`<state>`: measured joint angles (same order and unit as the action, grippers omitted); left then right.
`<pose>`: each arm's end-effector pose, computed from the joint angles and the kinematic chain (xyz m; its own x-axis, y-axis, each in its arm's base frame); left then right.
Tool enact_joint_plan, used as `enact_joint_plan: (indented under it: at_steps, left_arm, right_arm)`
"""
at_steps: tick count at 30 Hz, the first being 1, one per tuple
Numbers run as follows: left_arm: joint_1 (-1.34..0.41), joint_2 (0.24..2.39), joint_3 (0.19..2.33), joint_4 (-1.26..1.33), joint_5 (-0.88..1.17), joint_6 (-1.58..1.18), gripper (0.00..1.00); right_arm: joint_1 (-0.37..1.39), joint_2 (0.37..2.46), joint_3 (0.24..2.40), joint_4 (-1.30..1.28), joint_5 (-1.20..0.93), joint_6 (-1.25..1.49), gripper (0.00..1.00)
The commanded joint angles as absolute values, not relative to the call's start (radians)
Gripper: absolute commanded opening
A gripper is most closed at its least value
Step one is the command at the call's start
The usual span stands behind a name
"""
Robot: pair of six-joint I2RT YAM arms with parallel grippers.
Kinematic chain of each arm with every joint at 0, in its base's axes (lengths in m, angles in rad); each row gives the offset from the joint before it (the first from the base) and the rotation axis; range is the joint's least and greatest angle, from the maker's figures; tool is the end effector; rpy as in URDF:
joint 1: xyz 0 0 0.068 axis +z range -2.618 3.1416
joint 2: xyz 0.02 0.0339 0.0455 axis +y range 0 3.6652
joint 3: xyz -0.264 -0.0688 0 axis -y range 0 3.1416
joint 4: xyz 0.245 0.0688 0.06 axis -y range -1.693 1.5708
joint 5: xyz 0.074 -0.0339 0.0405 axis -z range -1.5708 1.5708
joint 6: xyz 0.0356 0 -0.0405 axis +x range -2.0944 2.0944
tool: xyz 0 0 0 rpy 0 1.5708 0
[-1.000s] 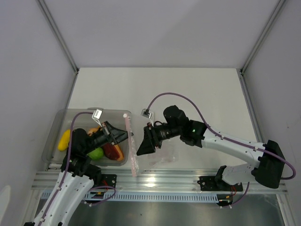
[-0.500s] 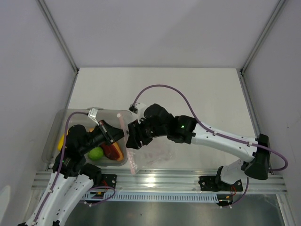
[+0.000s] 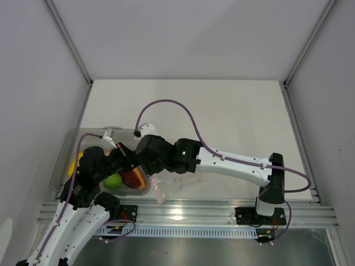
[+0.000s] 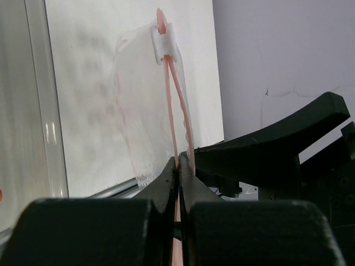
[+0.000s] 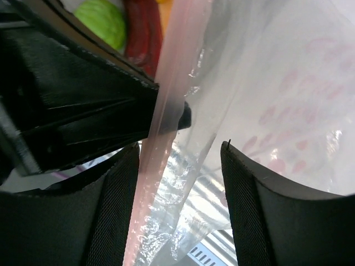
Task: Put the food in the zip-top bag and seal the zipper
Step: Open the zipper of the food storage bag.
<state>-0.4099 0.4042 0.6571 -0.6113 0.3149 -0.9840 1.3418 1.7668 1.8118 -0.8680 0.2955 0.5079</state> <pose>0.0877 -0.0501 0.2989 -0.7152 -0.5525 -0.4280 0.0892 0.5353 -0.8400 0.0979 0.3745 0.3642 -0.5767 -0.4245 -0.6980 -0.6939 0.7055 0.1442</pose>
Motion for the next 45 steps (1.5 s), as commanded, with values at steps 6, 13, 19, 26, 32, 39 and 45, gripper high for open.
enact_joint_plan:
  at_steps: [6,13,19,26,32,39,45]
  left_arm:
    - [-0.422,0.403,0.684,-0.629,0.282,-0.953,0.01]
    - [-0.422,0.408,0.687,-0.657,0.265,-0.933,0.0]
    - [-0.423,0.428,0.692,-0.661,0.284,-0.913,0.01]
    - [-0.423,0.428,0.7,-0.667,0.304,-0.905,0.0]
    - [-0.423,0.429,0.71,-0.666,0.324,-0.908,0.01]
    - [-0.425,0.436,0.706,-0.661,0.342,-0.908,0.01]
    - [-0.423,0.448,0.695,-0.64,0.379,-0.899,0.01]
  right_arm:
    - [1.384,1.819,1.916,-1.025,0.534,0.554,0.6]
    - [1.405,1.839,1.968,-1.068,0.603,0.526,0.59]
    - [1.427,1.864,2.006,-1.062,0.623,0.454,0.59]
    - [1.431,1.898,2.0,-1.068,0.67,0.4,0.59]
    - [1.45,1.917,1.964,-1.046,0.764,0.37,0.53]
    - [1.471,1.904,1.872,-0.966,0.885,0.314,0.26]
    - [1.47,1.865,1.78,-0.835,0.858,0.247,0.46]
